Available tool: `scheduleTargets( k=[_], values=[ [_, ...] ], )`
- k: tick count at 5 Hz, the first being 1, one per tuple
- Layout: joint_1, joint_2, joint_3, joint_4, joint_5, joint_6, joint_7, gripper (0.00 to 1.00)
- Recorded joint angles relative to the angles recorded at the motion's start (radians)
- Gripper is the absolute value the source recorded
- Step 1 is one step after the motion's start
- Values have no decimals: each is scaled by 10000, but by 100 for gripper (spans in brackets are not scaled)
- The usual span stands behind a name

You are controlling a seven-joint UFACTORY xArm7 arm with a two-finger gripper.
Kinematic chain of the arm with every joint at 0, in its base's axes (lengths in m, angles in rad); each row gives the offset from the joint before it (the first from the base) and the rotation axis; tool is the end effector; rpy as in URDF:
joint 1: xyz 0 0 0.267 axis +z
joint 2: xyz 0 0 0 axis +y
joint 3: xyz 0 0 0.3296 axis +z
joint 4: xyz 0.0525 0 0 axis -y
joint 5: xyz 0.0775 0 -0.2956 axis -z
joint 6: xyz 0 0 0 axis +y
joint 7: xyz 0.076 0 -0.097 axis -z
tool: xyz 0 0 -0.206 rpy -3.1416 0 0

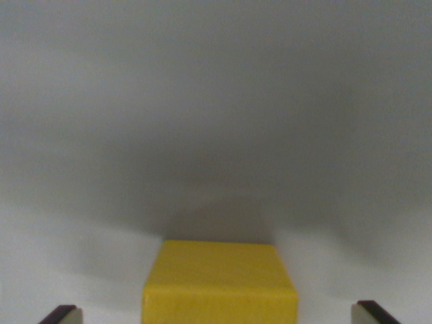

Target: Pick yellow cube

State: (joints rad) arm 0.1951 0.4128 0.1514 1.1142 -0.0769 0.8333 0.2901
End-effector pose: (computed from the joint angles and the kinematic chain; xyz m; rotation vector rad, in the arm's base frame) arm 0.4415 0.1521 0.0635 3.0996 0.1598 -0.1894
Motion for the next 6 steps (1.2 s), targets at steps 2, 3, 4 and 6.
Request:
scheduleTargets(
  k=[2,3,4,6],
  values=[
    [50,88,25,-104,-27,-180,63,0],
    [83,146,41,-173,-45,-298,104,0],
    [83,146,41,-173,-45,-298,104,0],
    [97,171,48,-201,-53,-348,122,0]
  ],
)
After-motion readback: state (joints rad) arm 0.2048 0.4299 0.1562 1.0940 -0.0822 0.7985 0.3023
